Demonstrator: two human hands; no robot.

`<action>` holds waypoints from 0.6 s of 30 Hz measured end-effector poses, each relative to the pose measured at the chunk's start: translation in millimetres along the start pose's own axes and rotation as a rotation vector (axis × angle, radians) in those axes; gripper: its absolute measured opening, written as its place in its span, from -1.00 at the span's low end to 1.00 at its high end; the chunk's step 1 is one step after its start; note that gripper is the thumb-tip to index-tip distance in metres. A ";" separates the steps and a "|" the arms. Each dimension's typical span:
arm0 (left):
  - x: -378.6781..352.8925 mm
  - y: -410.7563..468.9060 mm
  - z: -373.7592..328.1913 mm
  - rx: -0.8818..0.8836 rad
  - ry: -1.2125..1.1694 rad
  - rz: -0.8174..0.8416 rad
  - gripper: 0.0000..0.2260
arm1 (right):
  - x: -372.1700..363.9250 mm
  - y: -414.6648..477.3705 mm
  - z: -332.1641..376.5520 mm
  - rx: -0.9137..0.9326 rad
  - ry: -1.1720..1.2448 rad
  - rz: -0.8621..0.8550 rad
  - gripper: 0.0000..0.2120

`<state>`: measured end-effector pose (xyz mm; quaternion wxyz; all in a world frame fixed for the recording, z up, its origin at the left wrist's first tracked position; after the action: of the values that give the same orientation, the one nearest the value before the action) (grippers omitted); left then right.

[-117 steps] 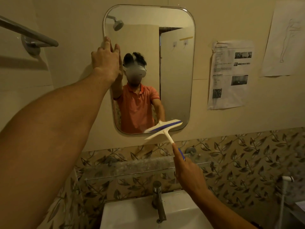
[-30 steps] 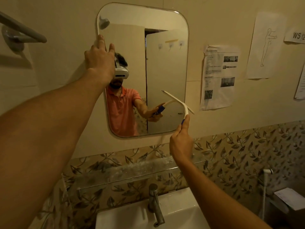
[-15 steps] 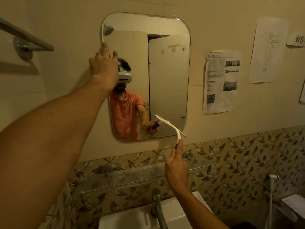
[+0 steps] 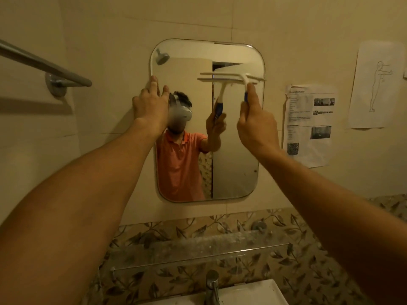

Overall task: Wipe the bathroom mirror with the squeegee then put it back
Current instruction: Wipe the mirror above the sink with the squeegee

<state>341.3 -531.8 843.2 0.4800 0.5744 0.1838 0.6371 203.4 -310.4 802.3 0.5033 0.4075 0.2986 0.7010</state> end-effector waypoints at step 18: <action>7.2 -5.0 -1.0 -0.004 0.029 0.022 -0.21 | -57.8 -101.1 -70.1 0.016 -0.162 0.111 -0.28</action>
<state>343.3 -523.3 843.0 0.4715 0.5662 0.1829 0.6509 198.4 -334.0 668.6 0.4829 0.4830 0.2394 0.6901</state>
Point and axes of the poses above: each hand's wrist, its own y-axis towards the middle knuckle, its own x-axis out of the back of the hand, z = x × y, the point moved 6 cm from there along y, towards the middle knuckle, and after that the axes turned 12 degrees about y, right-handed, at the moved point
